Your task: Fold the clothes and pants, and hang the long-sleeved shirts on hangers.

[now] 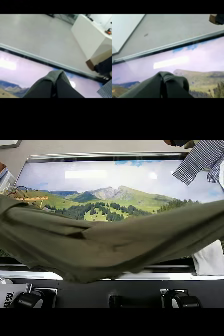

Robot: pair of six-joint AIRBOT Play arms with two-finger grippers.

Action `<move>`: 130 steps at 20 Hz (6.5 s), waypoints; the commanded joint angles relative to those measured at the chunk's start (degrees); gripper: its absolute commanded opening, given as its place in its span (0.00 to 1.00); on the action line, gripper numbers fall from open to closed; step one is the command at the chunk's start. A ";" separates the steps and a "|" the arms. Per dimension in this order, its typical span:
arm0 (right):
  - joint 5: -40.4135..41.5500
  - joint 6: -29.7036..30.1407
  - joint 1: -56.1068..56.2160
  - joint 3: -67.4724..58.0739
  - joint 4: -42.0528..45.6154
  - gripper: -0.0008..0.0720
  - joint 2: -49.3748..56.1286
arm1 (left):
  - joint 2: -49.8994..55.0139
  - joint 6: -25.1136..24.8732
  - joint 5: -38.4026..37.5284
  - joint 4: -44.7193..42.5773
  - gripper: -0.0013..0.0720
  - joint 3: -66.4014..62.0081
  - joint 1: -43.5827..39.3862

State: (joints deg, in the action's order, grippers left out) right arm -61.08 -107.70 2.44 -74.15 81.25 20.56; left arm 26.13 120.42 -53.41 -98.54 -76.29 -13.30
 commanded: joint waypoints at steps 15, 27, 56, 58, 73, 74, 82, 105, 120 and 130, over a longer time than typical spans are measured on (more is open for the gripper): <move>14.56 -7.17 -0.02 5.95 -7.02 0.06 64.32 | 73.70 0.87 18.43 20.24 0.04 -12.74 4.35; 3.32 -6.71 -0.02 4.87 -1.25 0.06 63.43 | 54.64 -18.82 -24.20 23.37 0.95 -4.42 15.28; -11.21 -4.33 0.02 4.87 -1.07 0.06 59.25 | 36.76 -7.21 5.92 55.08 0.04 51.54 -13.86; -11.21 -3.87 0.02 4.87 -1.09 0.06 57.99 | 36.37 -8.31 5.92 55.04 0.04 49.18 -13.16; 21.00 3.52 0.00 3.98 -0.96 0.06 2.91 | 3.19 -14.16 3.96 17.18 0.04 -7.76 10.16; 20.96 1.73 0.00 3.98 -0.50 0.06 -0.04 | 0.92 -14.16 3.96 16.22 0.04 -8.41 10.86; 14.47 -4.59 0.02 4.00 -4.37 0.06 1.53 | -0.76 -8.46 -1.38 15.37 0.04 -7.17 11.50; 13.62 0.90 -5.22 2.08 -22.25 0.78 68.26 | 62.14 -13.51 8.07 29.79 0.68 0.94 11.78; -11.56 26.03 -29.55 27.34 -18.08 0.79 49.90 | 39.87 -30.49 -22.58 26.36 0.67 15.37 32.50; -5.84 31.26 -29.55 34.93 -22.62 0.76 54.29 | 39.89 -30.47 -22.71 26.36 0.67 16.59 32.50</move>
State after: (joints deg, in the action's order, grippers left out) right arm -68.77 -77.93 -27.09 -40.18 59.40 73.34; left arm 66.08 89.97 -75.92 -72.05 -59.88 19.14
